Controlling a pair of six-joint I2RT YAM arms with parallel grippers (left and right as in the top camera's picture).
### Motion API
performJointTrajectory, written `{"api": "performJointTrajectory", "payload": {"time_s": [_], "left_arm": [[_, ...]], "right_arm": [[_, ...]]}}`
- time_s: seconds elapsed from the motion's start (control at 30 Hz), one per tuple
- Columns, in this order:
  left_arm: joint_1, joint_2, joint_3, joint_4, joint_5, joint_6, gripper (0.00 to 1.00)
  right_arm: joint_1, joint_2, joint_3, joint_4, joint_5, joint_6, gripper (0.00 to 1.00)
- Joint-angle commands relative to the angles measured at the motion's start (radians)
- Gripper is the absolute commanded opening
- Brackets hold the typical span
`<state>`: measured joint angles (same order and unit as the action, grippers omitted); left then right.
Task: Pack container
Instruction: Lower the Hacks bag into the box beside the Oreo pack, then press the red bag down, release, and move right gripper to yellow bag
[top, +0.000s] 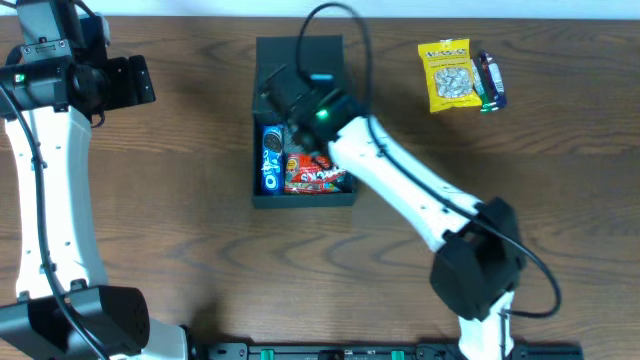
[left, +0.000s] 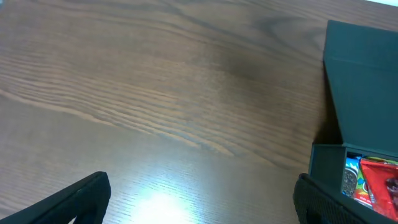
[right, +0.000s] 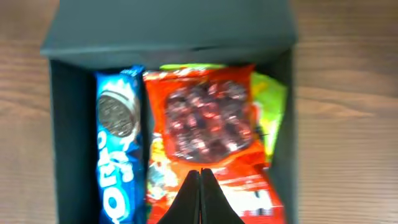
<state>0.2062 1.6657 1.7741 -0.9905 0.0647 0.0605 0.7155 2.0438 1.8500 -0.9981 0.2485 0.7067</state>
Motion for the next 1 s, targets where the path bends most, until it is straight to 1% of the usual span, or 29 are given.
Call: {"api": "performJointTrajectory", "payload": {"time_s": [0.0, 0.23, 0.43, 0.5, 0.63, 0.8, 0.87, 0.97], "left_arm": [[0.004, -0.019, -0.004, 0.0, 0.014, 0.023, 0.95], [0.004, -0.019, -0.004, 0.0, 0.014, 0.023, 0.95], [0.004, -0.019, -0.004, 0.001, 0.014, 0.023, 0.95], [0.004, -0.019, -0.004, 0.001, 0.014, 0.023, 0.95], [0.004, -0.019, -0.004, 0.001, 0.014, 0.023, 0.95], [0.004, -0.019, -0.004, 0.001, 0.014, 0.023, 0.95], [0.004, -0.019, -0.004, 0.001, 0.014, 0.023, 0.95], [0.004, -0.019, -0.004, 0.001, 0.014, 0.023, 0.95]], "right_arm": [[-0.022, 0.042, -0.023, -0.008, -0.049, -0.024, 0.01], [-0.027, 0.108, -0.099, -0.012, -0.175, -0.029, 0.01], [-0.027, 0.108, -0.198, -0.018, -0.204, -0.027, 0.01], [-0.028, 0.108, -0.204, -0.015, -0.203, -0.027, 0.01], [-0.033, 0.106, -0.172, -0.031, -0.204, -0.027, 0.01], [-0.035, 0.086, -0.05, -0.092, -0.193, -0.028, 0.01], [-0.034, 0.071, -0.013, -0.084, -0.178, -0.028, 0.01], [-0.034, 0.066, -0.009, -0.05, -0.139, -0.028, 0.01]]}}
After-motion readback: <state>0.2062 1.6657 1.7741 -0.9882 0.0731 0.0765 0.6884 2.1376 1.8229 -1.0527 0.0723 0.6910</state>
